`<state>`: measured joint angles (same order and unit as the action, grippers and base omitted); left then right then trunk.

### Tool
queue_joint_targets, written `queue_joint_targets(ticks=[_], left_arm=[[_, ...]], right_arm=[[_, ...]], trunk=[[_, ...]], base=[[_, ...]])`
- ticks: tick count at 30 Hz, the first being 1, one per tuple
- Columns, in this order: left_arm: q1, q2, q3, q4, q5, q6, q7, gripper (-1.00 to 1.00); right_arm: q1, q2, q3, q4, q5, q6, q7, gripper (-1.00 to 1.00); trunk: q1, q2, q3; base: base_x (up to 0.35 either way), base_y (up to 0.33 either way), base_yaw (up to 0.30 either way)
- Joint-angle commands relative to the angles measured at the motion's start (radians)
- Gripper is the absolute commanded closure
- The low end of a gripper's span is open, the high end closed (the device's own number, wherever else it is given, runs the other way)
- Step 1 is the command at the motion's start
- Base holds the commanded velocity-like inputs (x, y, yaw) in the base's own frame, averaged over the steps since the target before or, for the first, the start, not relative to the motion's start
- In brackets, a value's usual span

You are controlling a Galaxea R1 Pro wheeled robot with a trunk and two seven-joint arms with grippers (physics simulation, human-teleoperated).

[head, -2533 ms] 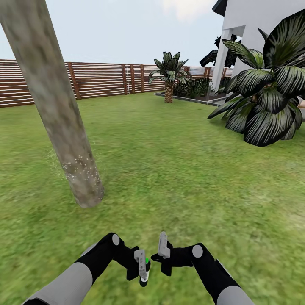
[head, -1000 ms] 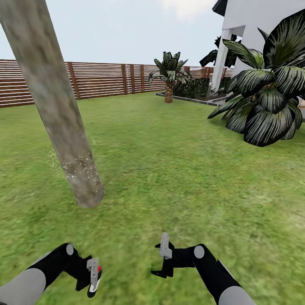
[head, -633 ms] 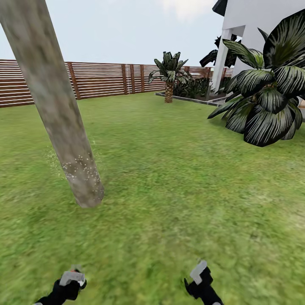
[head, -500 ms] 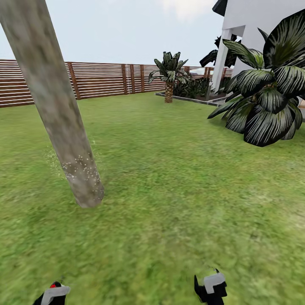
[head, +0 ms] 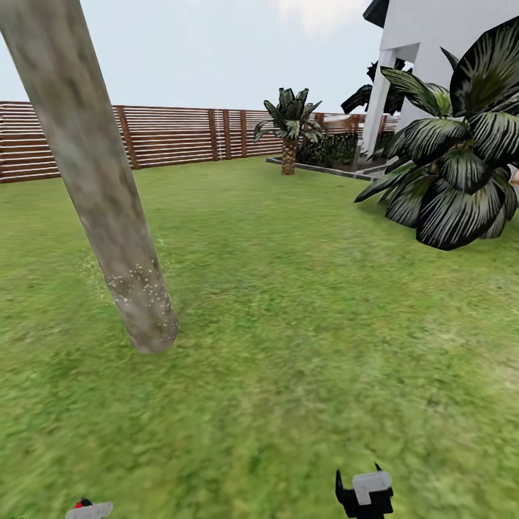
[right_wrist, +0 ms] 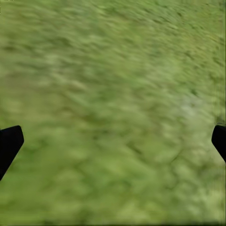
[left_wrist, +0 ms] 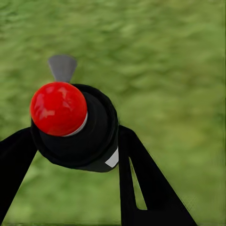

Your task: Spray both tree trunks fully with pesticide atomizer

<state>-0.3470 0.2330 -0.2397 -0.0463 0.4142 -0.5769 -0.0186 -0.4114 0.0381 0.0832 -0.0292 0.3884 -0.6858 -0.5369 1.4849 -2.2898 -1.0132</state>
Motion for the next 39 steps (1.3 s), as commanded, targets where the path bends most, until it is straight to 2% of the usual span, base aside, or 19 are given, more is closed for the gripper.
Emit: queue_joint_targets(ticks=[1,4,8,18,23,39], left_arm=[[0.000,-0.001,0.000,0.000,0.001,0.000,0.000,1.00],[0.000,-0.004,0.000,0.000,0.002,0.002,0.000,1.00],[0.000,-0.007,-0.001,0.000,0.000,0.006,0.000,1.00],[0.000,-0.008,-0.003,0.000,-0.003,0.006,-0.001,1.00],[0.000,-0.018,-0.002,0.000,-0.003,0.006,-0.001,1.00],[0.000,-0.018,-0.001,0.002,0.000,0.008,0.002,1.00]], right_arm=[[0.001,0.001,0.001,0.000,-0.011,0.000,0.000,-1.00],[0.004,0.011,0.000,0.000,-0.037,0.000,0.000,-1.00],[0.005,0.014,0.000,0.000,-0.050,0.000,0.000,-1.00],[0.005,0.016,0.000,0.000,-0.051,0.000,0.000,-1.00],[0.005,0.016,0.000,0.000,-0.051,0.000,0.000,-1.00],[0.006,0.016,0.000,0.000,-0.051,0.000,0.000,-1.00]], trunk=[[0.000,0.000,0.000],[0.000,0.000,0.000],[0.000,0.000,0.000],[0.000,0.000,0.000],[0.000,0.000,0.000],[0.000,0.000,-0.002]], base=[[0.000,0.000,0.216],[0.000,0.000,0.259],[0.000,0.000,0.276],[0.000,0.000,0.278],[0.000,0.000,0.278],[0.000,0.000,0.278]])
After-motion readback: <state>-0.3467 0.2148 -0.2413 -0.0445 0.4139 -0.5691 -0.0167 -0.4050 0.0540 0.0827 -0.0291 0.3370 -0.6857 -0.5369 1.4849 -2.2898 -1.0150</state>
